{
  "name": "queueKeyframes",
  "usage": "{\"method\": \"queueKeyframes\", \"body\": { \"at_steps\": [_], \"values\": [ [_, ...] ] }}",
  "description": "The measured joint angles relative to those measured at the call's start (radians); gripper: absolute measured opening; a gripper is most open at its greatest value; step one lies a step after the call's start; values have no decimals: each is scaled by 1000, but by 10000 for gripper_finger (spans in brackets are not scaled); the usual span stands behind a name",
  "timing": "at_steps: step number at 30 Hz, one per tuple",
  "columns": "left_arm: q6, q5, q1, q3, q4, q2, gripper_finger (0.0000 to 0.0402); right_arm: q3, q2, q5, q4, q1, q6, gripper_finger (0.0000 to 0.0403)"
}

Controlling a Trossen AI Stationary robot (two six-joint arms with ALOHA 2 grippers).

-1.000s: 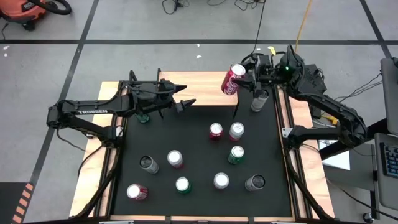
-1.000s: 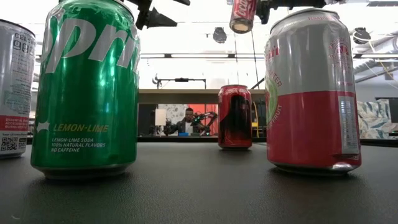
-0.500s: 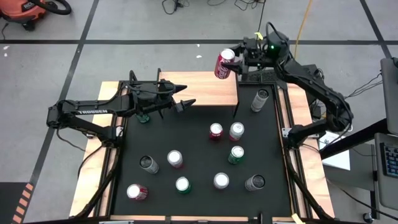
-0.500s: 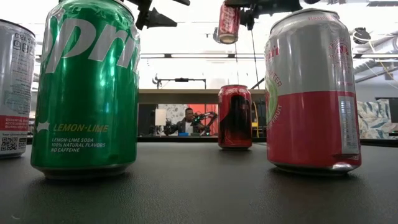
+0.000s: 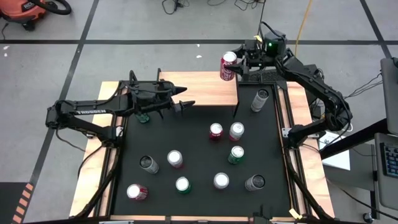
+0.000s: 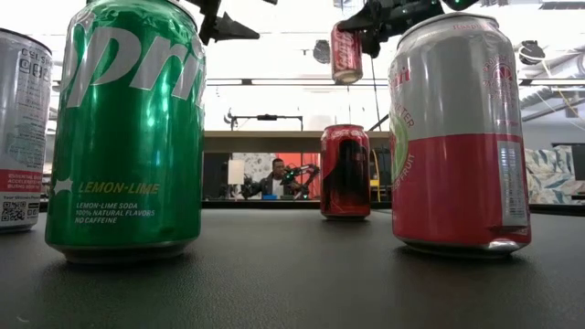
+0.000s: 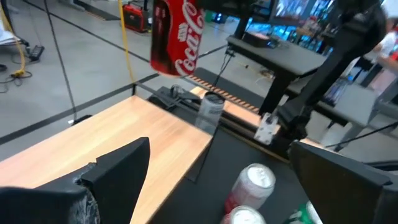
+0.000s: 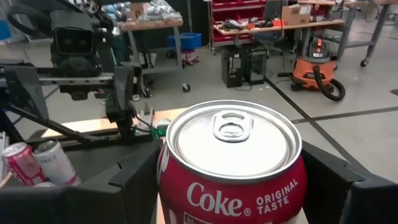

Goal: Place canned beverage on shelf
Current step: Put the top left red soda on the shelf

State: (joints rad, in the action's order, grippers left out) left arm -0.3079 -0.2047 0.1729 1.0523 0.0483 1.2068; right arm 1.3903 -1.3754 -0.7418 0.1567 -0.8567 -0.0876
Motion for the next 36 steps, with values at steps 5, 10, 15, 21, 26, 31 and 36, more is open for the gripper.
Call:
{"method": "queueKeyframes", "body": {
  "at_steps": [5, 10, 15, 21, 26, 31, 36],
  "values": [
    [1, -3, 25, 0, 21, 0, 389, 0, -10, -25, 19, -16, -33, 274],
    [-25, -6, 53, 0, 18, 0, 389, 0, -37, -58, 28, -21, -77, 274],
    [-25, -7, 56, 0, 18, 0, 389, 0, -86, -100, 37, -22, -125, 274],
    [-27, -8, 49, 0, 18, 0, 389, 0, -115, -156, 37, -21, -137, 274],
    [-27, -13, 50, 0, 18, 0, 389, 0, -116, -159, 35, -21, -164, 274],
    [-27, -20, 49, 0, 18, 0, 389, 0, -116, -159, 35, -34, -166, 274],
    [-28, -35, 49, 0, 22, 0, 389, 0, -116, -159, 36, -53, -188, 274]
  ]
}}
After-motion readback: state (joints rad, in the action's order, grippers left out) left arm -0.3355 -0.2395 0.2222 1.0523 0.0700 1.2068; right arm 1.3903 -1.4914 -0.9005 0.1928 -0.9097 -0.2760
